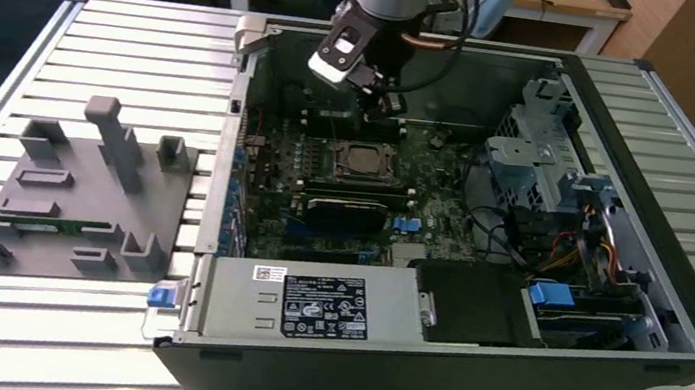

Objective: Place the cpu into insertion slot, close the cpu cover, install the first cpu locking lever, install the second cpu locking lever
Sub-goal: 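Install the first cpu locking lever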

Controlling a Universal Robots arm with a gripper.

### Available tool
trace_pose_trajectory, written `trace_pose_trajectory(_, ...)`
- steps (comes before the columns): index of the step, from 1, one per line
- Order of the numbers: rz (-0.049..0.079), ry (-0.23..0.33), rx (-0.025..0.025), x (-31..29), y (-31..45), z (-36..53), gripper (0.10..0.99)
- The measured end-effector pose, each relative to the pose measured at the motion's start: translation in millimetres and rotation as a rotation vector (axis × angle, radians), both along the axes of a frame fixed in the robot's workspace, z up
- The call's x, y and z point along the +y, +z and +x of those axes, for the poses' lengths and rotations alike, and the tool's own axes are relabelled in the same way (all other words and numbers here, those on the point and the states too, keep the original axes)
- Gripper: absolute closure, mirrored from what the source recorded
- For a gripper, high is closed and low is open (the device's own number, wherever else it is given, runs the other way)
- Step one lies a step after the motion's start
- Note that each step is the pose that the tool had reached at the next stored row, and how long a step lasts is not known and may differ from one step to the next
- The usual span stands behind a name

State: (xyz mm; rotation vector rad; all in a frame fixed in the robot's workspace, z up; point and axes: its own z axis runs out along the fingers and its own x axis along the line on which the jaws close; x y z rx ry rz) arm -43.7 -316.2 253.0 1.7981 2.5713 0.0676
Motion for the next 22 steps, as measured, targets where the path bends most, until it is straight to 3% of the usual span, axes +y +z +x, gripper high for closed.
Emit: trace_pose_trajectory(22,0.000,0.399,0.0000,0.0,-1.7,0.0,0.980)
